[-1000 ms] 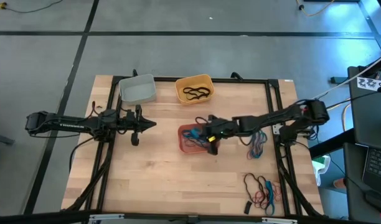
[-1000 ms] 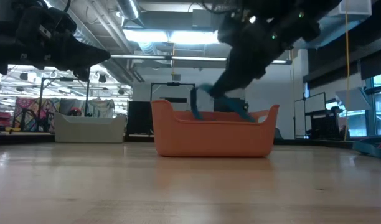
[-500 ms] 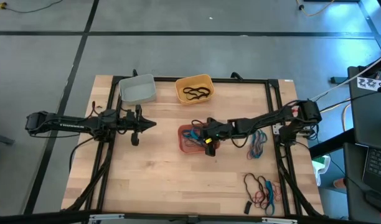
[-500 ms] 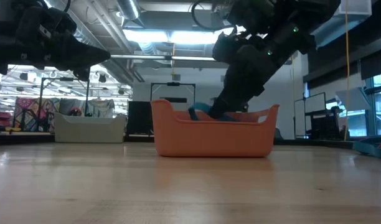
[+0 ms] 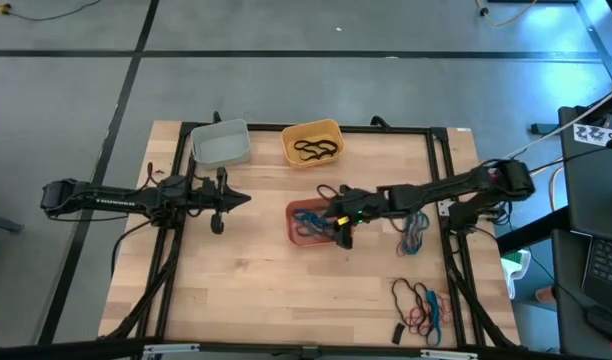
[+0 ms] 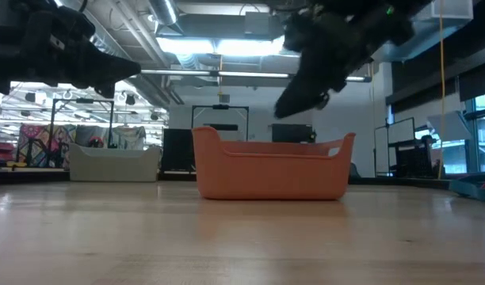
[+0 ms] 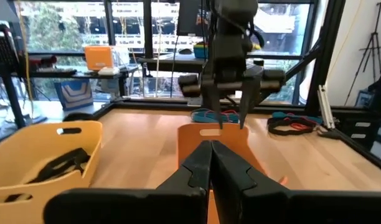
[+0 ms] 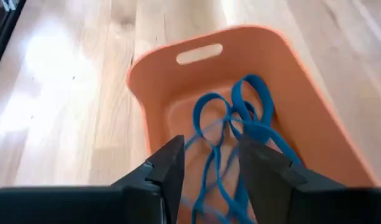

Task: Sort rubber bands into baskets
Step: Put the blue rubber band into the orange bin

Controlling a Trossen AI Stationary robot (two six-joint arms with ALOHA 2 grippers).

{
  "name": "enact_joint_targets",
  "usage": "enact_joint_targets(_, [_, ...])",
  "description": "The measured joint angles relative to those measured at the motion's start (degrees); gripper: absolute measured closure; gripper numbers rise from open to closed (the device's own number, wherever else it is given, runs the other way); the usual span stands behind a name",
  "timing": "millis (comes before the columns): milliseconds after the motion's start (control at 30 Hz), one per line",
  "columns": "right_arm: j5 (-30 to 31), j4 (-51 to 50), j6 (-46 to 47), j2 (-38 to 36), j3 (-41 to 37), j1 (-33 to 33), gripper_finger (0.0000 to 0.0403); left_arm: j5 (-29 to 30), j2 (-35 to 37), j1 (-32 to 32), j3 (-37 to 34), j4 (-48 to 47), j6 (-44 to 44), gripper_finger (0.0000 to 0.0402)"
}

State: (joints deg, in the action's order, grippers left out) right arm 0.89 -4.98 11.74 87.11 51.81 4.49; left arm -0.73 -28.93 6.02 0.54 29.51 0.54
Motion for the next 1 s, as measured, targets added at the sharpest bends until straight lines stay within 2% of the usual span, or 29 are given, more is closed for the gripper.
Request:
enact_joint_targets(200, [4.4, -13.5, 4.1, -9.4, 0.0, 0.0, 0.0252, 0.7, 0.0, 0.0, 0.0, 0.4, -3.1, 0.0396])
enact_joint_targets(367, [10.3, -25.7, 8.0, -13.7, 0.0, 0.0, 0.0252, 1.7, 0.0, 0.0, 0.0, 1.2, -3.3, 0.0396])
enact_joint_targets(600, [14.1, -37.3, 14.0, -14.3, -0.1, 0.0, 0.0252, 1.7, 0.0, 0.0, 0.0, 1.2, -2.7, 0.0396])
enact_joint_targets(1000, [14.0, -45.4, 33.0, -14.3, -8.2, 0.0, 0.0252, 1.7, 0.0, 0.0, 0.0, 1.2, -2.6, 0.0396])
